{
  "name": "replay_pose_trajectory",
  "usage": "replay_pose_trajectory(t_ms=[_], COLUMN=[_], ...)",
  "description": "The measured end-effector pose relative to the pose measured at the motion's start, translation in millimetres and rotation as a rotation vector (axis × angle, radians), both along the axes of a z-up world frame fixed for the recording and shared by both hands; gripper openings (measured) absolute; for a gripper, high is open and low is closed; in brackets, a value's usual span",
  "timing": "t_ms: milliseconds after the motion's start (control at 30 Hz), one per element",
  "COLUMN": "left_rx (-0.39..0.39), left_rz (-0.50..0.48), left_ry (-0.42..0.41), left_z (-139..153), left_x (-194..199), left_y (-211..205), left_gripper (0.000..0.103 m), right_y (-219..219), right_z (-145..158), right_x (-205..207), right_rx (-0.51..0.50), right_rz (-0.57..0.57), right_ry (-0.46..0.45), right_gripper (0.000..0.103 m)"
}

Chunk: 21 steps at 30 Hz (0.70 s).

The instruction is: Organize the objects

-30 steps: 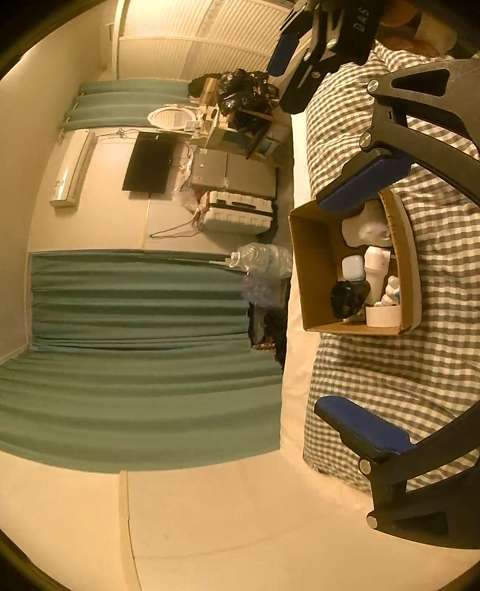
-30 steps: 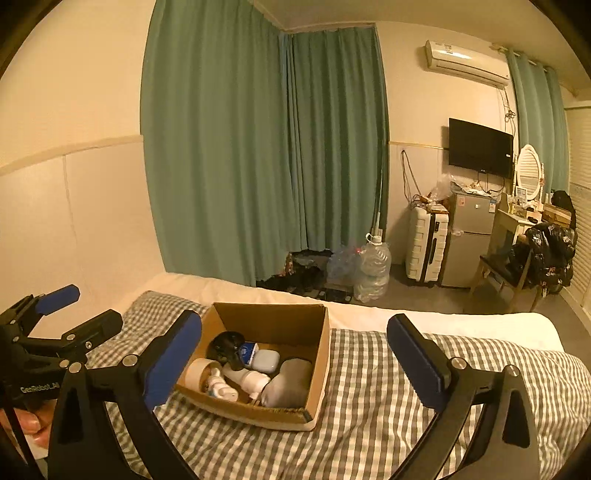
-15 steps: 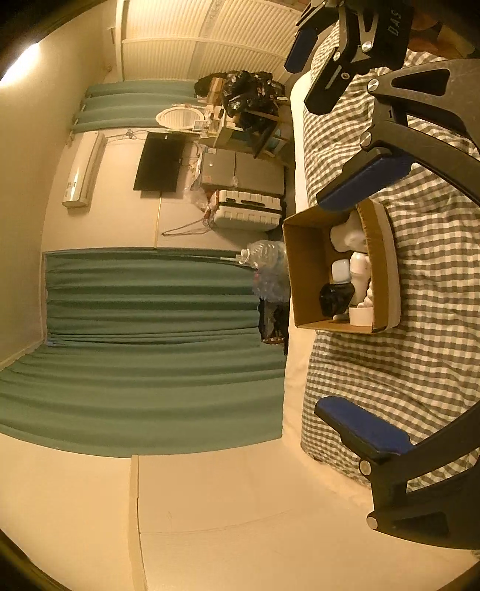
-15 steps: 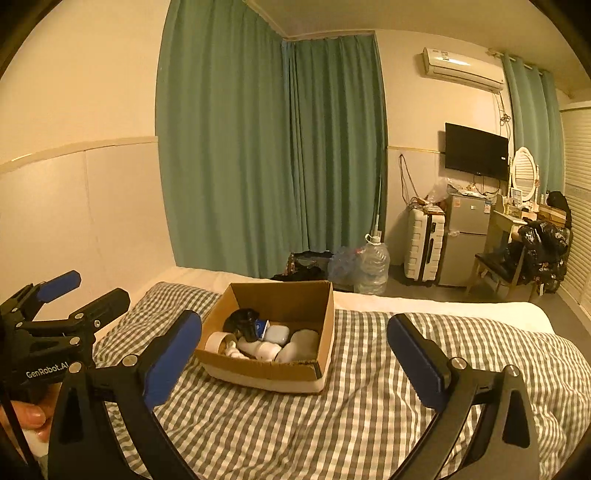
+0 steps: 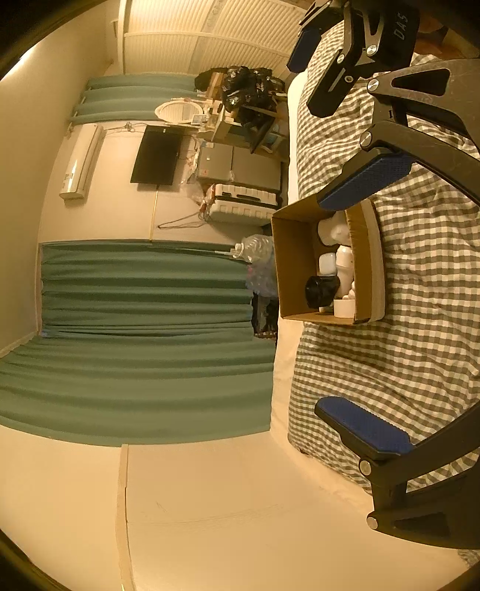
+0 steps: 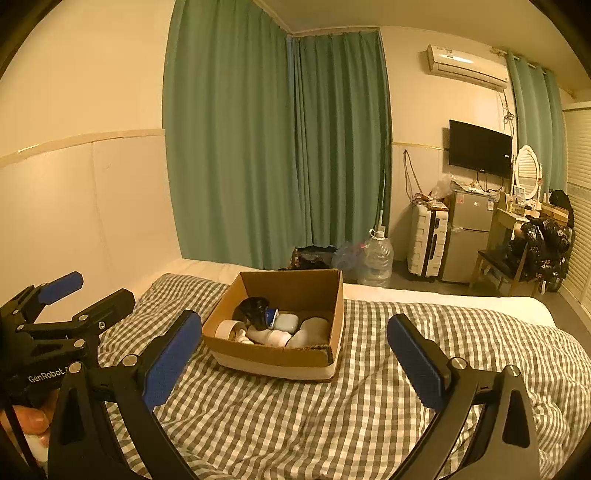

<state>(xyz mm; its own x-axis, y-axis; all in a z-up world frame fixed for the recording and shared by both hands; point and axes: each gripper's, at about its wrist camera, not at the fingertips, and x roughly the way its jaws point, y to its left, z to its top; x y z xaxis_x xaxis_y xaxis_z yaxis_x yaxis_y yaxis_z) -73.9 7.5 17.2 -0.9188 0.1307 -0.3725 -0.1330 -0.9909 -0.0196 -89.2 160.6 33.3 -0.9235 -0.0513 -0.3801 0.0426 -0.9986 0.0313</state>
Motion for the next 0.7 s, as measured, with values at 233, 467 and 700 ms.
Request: replay_pose_trajectory(t_ms=[233, 467, 700], left_rx=[0.028, 0.048, 0.039], left_rz=[0.004, 0.011, 0.01], left_ry=[-0.012, -0.014, -0.013], left_z=[-6, -10, -13], left_x=[2, 1, 4], left_y=[-7, -12, -13], left_gripper=[0.103, 0.103, 0.103], right_y=[-6, -14, -17], right_z=[-7, -12, -17], right_x=[1, -1, 0], right_rx=[0.02, 0.037, 0.05], right_rz=[-0.002, 0.005, 0.002], right_ry=[-0.009, -0.007, -0.009], right_gripper=[0.101, 0.101, 0.101])
